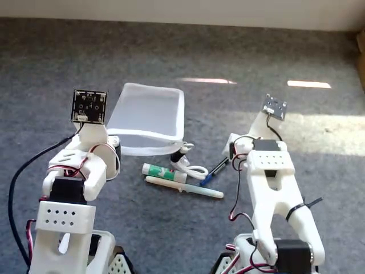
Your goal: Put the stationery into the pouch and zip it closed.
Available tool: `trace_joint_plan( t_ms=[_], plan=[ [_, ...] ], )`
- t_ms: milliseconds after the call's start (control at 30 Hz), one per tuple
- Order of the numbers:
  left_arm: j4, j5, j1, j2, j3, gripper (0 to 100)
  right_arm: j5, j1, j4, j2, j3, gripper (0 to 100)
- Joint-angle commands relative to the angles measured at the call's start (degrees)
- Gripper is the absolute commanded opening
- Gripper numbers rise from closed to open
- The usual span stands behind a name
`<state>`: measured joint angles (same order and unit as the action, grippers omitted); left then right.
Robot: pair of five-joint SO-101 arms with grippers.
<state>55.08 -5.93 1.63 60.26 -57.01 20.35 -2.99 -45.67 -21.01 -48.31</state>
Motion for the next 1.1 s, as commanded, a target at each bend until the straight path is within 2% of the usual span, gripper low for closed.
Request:
trace_joint_plan(
  t_ms=[0,100,233,533,867,1067],
  plan=[
    [-1.23,-0.53,0.40,-0.22,0.31,1,0.70,0.75,1.19,1.01,5.32,27.4],
    [-1.23,-0.53,0.40,-0.22,0.31,1,1.58,0.75,1.19,3.12,7.34,27.4],
    [-1.32,-0.53,2.51,-0.22,0.31,1,9.14,1.36,1.19,7.87,9.98,27.4],
    [-1.32,-0.62,2.86,-0.22,0.31,1,16.70,2.42,0.92,18.77,16.66,27.4],
    [-1.14,-0.62,2.33,-0.22,0.31,1,17.76,2.24,0.92,20.70,16.84,27.2],
    [1.05,-0.62,-2.33,-0.22,0.75,1,17.58,2.24,0.92,20.70,16.84,13.8]
  ],
)
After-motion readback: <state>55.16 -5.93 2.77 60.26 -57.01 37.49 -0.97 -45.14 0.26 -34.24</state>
